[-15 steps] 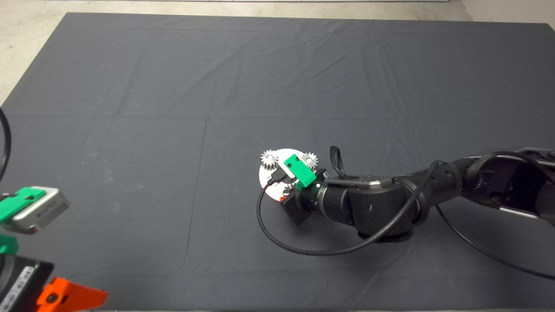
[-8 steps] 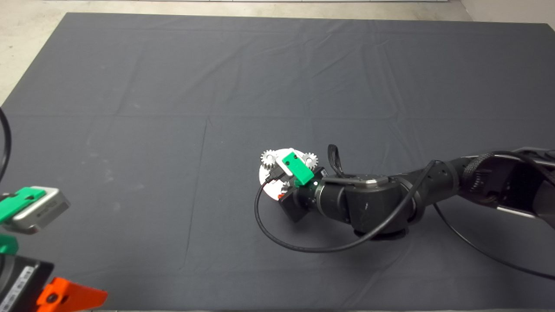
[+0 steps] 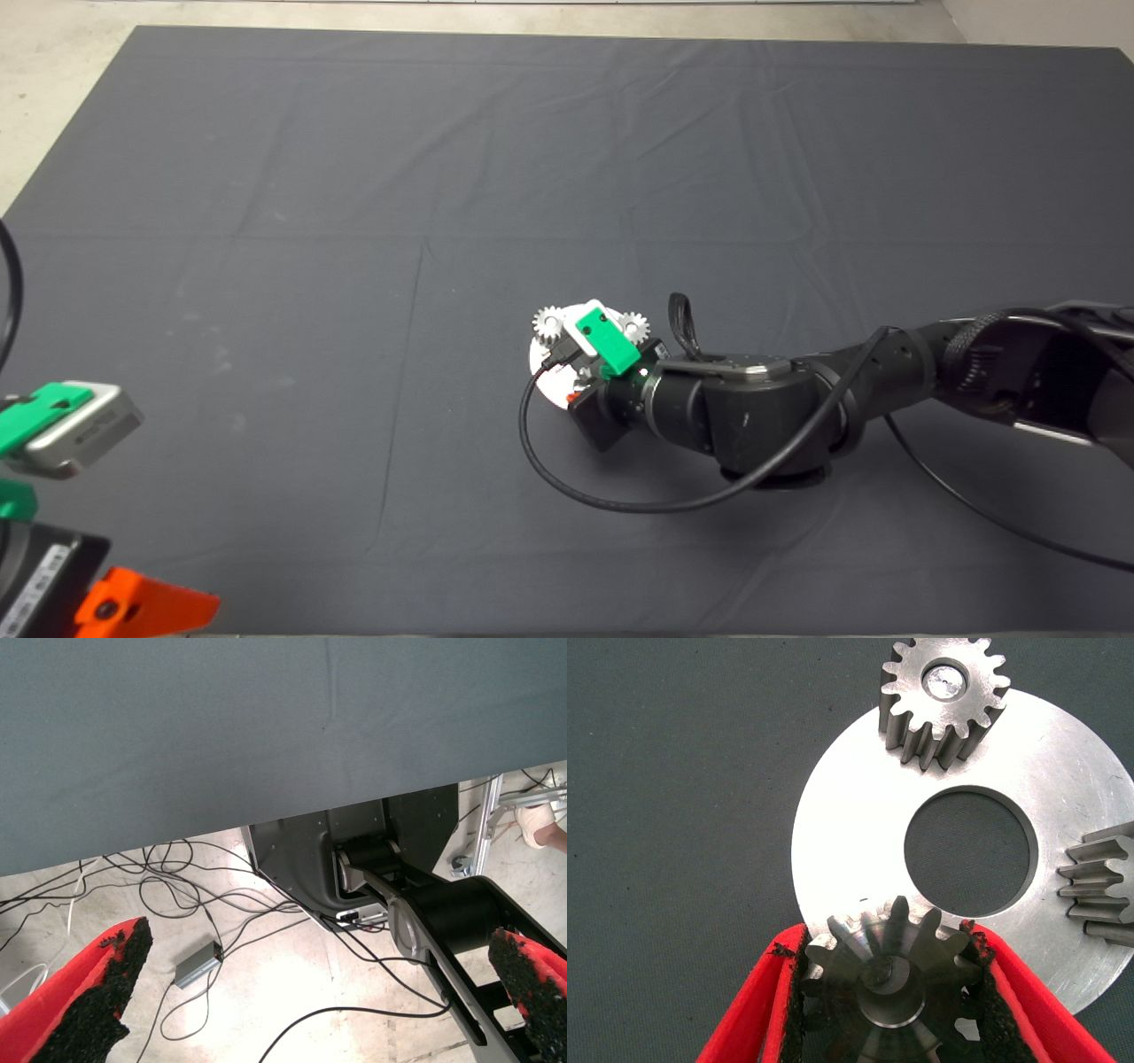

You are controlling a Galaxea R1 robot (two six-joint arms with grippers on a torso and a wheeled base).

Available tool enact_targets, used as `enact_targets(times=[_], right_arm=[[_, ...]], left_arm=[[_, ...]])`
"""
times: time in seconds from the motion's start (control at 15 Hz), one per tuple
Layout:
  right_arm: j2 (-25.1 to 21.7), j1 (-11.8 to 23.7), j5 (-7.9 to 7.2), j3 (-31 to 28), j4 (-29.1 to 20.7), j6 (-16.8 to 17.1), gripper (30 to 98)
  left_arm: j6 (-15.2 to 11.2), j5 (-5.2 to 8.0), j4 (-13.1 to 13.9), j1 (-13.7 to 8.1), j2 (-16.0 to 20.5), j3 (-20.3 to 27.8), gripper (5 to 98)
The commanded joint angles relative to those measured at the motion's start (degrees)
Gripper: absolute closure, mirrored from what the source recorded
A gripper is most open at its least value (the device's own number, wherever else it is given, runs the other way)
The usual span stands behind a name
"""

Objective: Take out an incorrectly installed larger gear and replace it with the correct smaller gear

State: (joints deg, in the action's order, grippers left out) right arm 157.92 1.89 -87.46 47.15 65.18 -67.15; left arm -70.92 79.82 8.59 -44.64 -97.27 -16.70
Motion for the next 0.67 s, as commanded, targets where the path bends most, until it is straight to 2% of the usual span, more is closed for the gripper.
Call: enact_targets(times=[0.0, 0.6], right_arm=[[-0.10, 0.66, -2.98, -1.29, 1.61, -0.18, 87.3], [-0.54, -0.04, -2.98, -1.38, 1.35, -0.09, 87.3]], left_arm=[[0.17, 0.07, 0.99, -0.45, 0.10, 0.80, 6.0], [0.17, -0.02, 0.99, -0.45, 0.01, 0.72, 6.0]])
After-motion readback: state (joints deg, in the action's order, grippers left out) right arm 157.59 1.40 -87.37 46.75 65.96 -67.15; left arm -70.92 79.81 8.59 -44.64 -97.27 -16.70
